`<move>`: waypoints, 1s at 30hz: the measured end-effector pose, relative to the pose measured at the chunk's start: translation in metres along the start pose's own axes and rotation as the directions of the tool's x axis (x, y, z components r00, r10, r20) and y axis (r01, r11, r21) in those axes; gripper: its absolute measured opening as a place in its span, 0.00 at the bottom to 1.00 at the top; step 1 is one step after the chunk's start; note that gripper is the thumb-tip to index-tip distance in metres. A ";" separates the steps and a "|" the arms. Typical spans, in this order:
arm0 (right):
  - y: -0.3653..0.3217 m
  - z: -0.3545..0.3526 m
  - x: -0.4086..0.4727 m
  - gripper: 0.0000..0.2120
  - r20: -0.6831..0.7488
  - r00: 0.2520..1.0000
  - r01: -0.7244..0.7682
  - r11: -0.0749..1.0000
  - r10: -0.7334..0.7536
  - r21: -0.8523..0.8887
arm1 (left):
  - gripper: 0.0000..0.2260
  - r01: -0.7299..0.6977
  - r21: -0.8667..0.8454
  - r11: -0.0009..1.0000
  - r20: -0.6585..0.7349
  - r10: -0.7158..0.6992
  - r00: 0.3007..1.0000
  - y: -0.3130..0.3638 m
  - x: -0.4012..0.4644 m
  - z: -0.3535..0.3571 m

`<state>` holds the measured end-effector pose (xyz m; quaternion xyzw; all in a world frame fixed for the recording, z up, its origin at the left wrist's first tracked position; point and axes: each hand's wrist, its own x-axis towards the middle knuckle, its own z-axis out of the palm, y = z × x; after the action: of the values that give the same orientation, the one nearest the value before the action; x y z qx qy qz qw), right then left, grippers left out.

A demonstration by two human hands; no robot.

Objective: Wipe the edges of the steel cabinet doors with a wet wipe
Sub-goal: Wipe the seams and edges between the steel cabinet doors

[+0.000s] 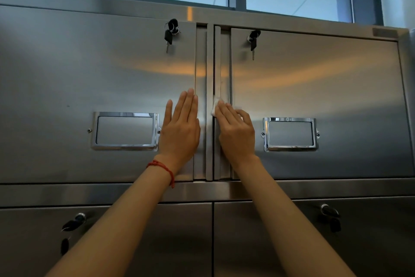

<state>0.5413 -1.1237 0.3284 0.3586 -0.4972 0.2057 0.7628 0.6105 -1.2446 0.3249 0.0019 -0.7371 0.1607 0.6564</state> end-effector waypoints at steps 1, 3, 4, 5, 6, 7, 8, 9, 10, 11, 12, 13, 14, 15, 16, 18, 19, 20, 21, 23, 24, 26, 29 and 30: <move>0.001 0.000 -0.002 0.14 -0.004 1.000 0.008 1.000 -0.008 0.009 | 0.24 0.001 -0.003 1.000 0.001 -0.001 1.000 0.000 0.000 0.000; 0.005 0.001 -0.001 0.10 -0.002 1.000 0.018 1.000 -0.018 0.026 | 0.24 0.002 -0.006 1.000 0.000 -0.002 1.000 0.001 0.000 0.000; 0.006 0.001 0.001 0.11 0.006 1.000 0.010 0.999 -0.010 0.031 | 0.24 0.003 -0.005 1.000 -0.003 -0.003 1.000 0.001 0.000 0.000; 0.006 0.002 0.003 0.13 0.014 1.000 -0.002 0.999 0.001 0.034 | 0.24 0.004 -0.005 1.000 -0.005 -0.004 1.000 0.001 0.000 0.000; 0.005 0.003 0.004 0.13 0.016 1.000 -0.013 0.999 0.013 0.038 | 0.24 0.005 -0.006 1.000 -0.007 -0.006 1.000 0.001 0.000 0.000; 0.004 0.003 0.004 0.12 0.013 1.000 -0.019 0.999 0.019 0.041 | 0.24 0.005 -0.006 1.000 -0.008 -0.005 1.000 0.001 0.000 -0.001; 0.002 0.002 0.003 0.12 0.013 1.000 -0.021 0.999 0.021 0.042 | 0.24 0.003 -0.005 1.000 -0.009 -0.003 1.000 0.001 0.000 -0.001; 0.001 0.002 0.000 0.11 0.015 1.000 -0.021 0.999 0.020 0.041 | 0.24 0.002 -0.005 1.000 -0.009 -0.002 1.000 0.001 0.000 -0.001; 0.000 0.001 -0.002 0.12 0.022 1.000 -0.016 0.999 0.016 0.038 | 0.24 0.002 -0.006 1.000 -0.008 -0.002 1.000 0.001 0.000 -0.002; 0.000 0.001 -0.004 0.12 0.029 1.000 -0.012 0.999 0.011 0.033 | 0.23 0.003 -0.006 1.000 -0.006 -0.003 1.000 0.001 0.000 -0.002; 0.000 0.000 -0.004 0.14 0.041 0.999 -0.007 1.000 0.006 0.029 | 0.23 0.005 -0.007 1.000 -0.004 -0.005 1.000 0.001 0.000 -0.002; 0.001 0.000 -0.004 0.15 0.052 0.999 -0.001 1.000 0.000 0.026 | 0.23 0.007 -0.007 1.000 -0.002 -0.007 1.000 0.001 0.000 -0.002; 0.002 -0.001 -0.002 0.17 0.061 0.998 0.004 1.000 -0.005 0.029 | 0.23 0.009 -0.007 1.000 -0.001 -0.009 1.000 0.002 0.000 -0.002; 0.002 -0.001 0.000 0.17 0.067 0.998 0.006 0.999 -0.009 0.036 | 0.23 0.010 -0.007 1.000 -0.001 -0.010 1.000 0.002 0.000 -0.001; 0.003 -0.001 0.001 0.18 0.069 0.998 0.007 0.999 -0.010 0.042 | 0.23 0.010 -0.006 1.000 -0.002 -0.010 1.000 0.002 0.000 -0.001; 0.002 0.000 0.001 0.19 0.071 0.997 0.003 0.999 -0.007 0.053 | 0.23 0.011 -0.006 1.000 -0.002 -0.011 1.000 0.002 0.000 -0.001; 0.001 0.000 0.000 0.19 0.078 0.997 -0.002 0.998 -0.003 0.056 | 0.23 0.011 -0.008 1.000 -0.003 -0.011 1.000 0.002 0.000 -0.001; 0.001 0.000 -0.002 0.20 0.084 0.996 -0.006 0.998 0.001 0.057 | 0.23 0.011 -0.011 1.000 -0.002 -0.011 1.000 0.002 0.000 -0.002; 0.001 0.000 -0.003 0.20 0.087 0.996 -0.007 0.999 0.002 0.054 | 0.23 0.011 -0.013 1.000 0.002 -0.011 1.000 0.002 -0.001 -0.002; 0.001 0.000 -0.002 0.20 0.088 0.996 -0.004 0.999 0.000 0.052 | 0.23 0.013 -0.010 1.000 0.013 -0.013 1.000 0.002 -0.001 -0.002; 0.002 -0.001 -0.001 0.20 0.086 0.996 -0.002 0.999 -0.003 0.052 | 0.23 0.013 -0.007 1.000 0.014 -0.012 1.000 0.001 -0.001 -0.002; 0.003 -0.001 0.004 0.20 0.079 0.997 -0.003 0.999 -0.001 0.053 | 0.23 0.011 0.001 1.000 0.012 -0.011 1.000 0.001 -0.001 -0.001; 0.003 -0.001 0.006 0.20 0.082 0.997 -0.010 0.998 0.005 0.059 | 0.24 0.008 0.007 1.000 0.005 -0.008 1.000 0.001 -0.001 -0.001; 0.003 -0.001 0.004 0.20 0.085 0.996 -0.005 0.998 0.000 0.059 | 0.24 0.007 0.007 1.000 0.005 -0.007 1.000 0.001 -0.001 -0.001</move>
<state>0.5416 -1.1206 0.3328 0.3887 -0.5233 0.2058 0.7298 0.6113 -1.2434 0.3240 0.0070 -0.7381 0.1608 0.6552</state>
